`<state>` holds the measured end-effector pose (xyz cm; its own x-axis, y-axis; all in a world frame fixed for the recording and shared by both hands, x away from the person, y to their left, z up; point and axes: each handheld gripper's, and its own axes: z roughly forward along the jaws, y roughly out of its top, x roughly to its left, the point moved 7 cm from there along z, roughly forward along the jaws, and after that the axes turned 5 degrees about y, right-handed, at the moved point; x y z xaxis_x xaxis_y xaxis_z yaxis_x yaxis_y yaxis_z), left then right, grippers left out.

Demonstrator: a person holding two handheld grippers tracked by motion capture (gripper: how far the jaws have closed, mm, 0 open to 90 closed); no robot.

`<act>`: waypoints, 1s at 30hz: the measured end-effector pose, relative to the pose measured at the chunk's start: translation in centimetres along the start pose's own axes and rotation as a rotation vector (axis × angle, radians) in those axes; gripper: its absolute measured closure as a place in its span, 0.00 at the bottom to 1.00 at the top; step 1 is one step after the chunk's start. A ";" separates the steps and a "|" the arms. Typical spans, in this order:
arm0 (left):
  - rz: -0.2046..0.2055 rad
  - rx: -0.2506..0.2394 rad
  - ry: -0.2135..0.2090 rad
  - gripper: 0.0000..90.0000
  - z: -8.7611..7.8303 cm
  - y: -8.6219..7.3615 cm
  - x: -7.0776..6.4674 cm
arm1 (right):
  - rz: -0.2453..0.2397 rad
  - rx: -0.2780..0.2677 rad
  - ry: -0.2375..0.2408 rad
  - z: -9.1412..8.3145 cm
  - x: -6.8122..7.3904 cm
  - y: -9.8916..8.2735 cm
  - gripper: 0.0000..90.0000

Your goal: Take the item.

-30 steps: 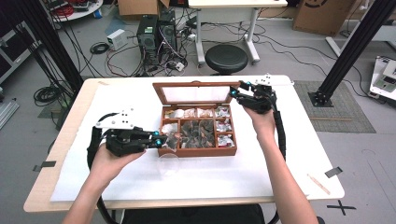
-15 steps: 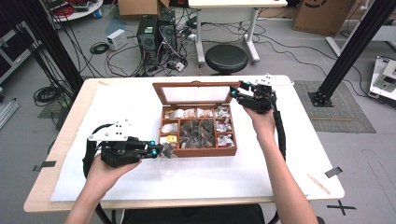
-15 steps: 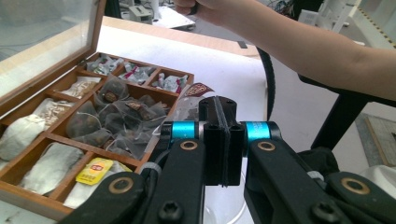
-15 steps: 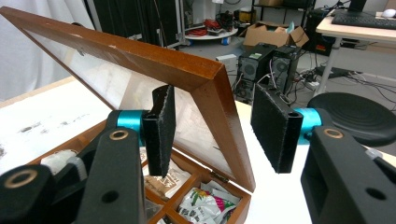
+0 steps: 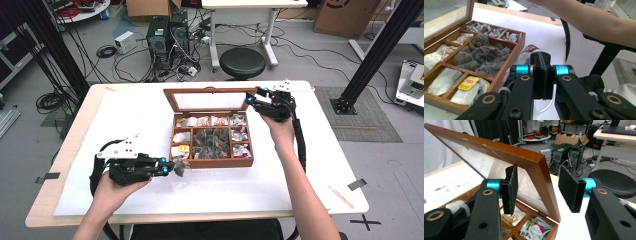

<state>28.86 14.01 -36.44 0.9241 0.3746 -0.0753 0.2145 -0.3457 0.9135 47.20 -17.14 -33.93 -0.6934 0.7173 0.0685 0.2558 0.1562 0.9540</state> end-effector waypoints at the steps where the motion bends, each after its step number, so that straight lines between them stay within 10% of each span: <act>1: 0.000 0.004 0.001 0.99 0.0 -0.1 0.0 | 0.001 0.000 0.001 0.0 0.0 0.0 0.57; 30: -0.016 0.066 0.019 0.99 1.3 -2.6 0.4 | 0.002 0.000 0.001 0.0 0.0 0.0 0.57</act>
<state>29.13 13.92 -39.34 0.9143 0.3967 -0.0813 0.2501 -0.3952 0.8839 47.22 -17.15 -33.94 -0.6936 0.7169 0.0710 0.2571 0.1543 0.9540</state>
